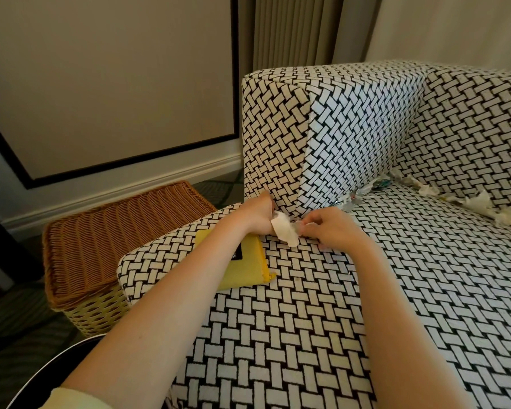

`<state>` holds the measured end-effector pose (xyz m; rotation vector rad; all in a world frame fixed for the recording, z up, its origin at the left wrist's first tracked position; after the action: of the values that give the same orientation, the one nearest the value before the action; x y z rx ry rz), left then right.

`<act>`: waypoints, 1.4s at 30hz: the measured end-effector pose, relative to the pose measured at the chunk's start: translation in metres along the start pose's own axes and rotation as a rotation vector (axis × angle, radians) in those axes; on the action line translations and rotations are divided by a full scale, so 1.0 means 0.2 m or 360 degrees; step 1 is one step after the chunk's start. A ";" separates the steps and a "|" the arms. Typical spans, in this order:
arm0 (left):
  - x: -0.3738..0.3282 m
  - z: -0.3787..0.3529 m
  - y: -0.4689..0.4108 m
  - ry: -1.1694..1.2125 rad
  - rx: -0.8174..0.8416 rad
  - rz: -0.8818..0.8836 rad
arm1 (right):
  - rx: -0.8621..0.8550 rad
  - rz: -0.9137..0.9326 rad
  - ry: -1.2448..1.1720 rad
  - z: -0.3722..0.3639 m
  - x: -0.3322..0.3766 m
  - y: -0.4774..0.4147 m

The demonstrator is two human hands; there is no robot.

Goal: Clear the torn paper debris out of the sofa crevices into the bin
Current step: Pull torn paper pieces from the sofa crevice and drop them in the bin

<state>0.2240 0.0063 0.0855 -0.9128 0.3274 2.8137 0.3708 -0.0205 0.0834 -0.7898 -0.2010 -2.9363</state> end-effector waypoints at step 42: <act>0.04 0.01 -0.01 0.1007 -0.0289 0.0227 | -0.0632 -0.0370 0.0251 -0.07 0.00 -0.03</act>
<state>0.2163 0.0103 0.0819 -1.8835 0.2162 2.6274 0.3630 -0.0172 0.0721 -0.6020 0.3351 -3.2925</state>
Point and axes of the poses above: each hand's wrist, its own y-axis away from the middle knuckle, its own z-axis out of the back of the hand, x = y × z, the point moved 2 cm from there along -y, towards the middle knuckle, and after that the axes turned 9 degrees about y, right-handed, at the moved point
